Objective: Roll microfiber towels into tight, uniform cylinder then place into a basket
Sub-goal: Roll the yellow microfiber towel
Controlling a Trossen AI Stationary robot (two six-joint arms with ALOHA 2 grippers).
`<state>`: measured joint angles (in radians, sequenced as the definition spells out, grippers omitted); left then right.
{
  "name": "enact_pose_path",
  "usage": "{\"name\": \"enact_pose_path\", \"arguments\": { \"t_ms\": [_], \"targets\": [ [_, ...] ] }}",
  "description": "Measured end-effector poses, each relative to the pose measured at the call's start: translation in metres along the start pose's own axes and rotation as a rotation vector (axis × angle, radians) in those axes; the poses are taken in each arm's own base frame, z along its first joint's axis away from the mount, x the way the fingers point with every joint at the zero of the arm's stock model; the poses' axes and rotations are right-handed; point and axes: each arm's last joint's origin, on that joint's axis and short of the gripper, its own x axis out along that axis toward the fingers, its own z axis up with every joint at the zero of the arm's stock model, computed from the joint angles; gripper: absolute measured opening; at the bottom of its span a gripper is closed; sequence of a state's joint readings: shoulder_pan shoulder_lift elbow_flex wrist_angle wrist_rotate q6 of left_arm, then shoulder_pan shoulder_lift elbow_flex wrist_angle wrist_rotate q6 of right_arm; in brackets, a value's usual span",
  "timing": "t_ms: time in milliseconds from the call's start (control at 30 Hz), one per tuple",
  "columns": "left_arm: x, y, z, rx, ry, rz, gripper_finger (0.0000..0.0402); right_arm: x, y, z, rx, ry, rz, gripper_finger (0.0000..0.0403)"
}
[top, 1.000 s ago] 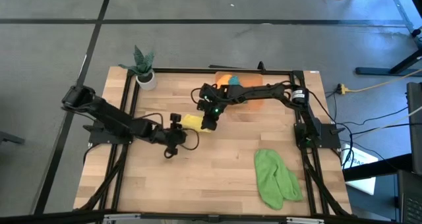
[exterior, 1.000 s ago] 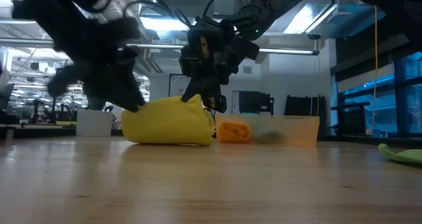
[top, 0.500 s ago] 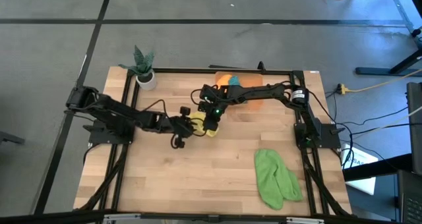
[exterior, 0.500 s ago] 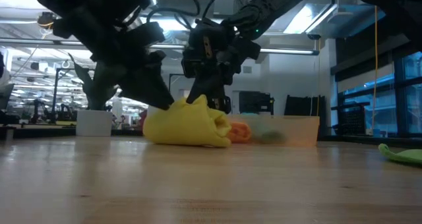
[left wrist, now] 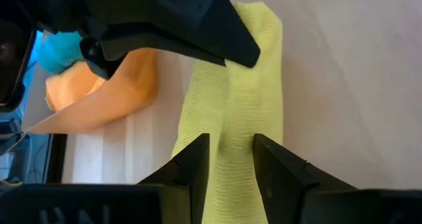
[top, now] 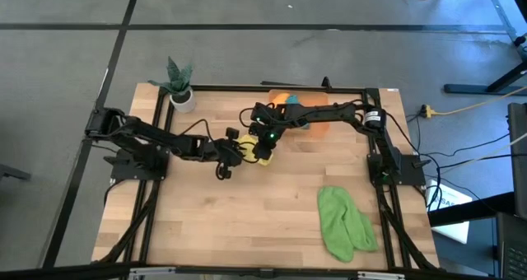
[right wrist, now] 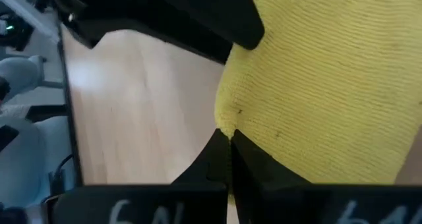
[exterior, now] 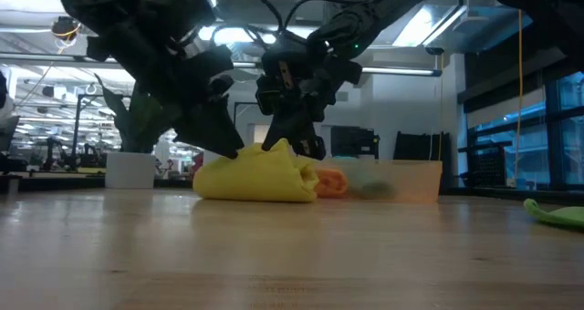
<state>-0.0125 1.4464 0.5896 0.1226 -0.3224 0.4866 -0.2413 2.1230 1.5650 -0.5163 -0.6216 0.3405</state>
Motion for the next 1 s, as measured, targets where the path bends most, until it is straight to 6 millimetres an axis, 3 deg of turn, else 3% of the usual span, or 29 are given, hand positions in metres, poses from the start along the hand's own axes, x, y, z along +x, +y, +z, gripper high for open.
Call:
{"name": "enact_pose_path", "arguments": {
  "t_ms": [267,700,1000],
  "targets": [
    [0.017,0.007,-0.007,0.025,0.0,0.005,0.0108,0.0,-0.004,0.001,0.018,-0.058,-0.164,0.0004],
    [0.021,0.021,-0.015,-0.003,0.052,0.08,0.0108,-0.009,-0.02,0.003,0.064,-0.105,-0.365,0.0007],
    [0.023,0.04,-0.027,-0.082,0.115,0.17,0.0108,0.004,-0.004,-0.016,0.044,0.047,-0.369,0.0006]
  ]
}}
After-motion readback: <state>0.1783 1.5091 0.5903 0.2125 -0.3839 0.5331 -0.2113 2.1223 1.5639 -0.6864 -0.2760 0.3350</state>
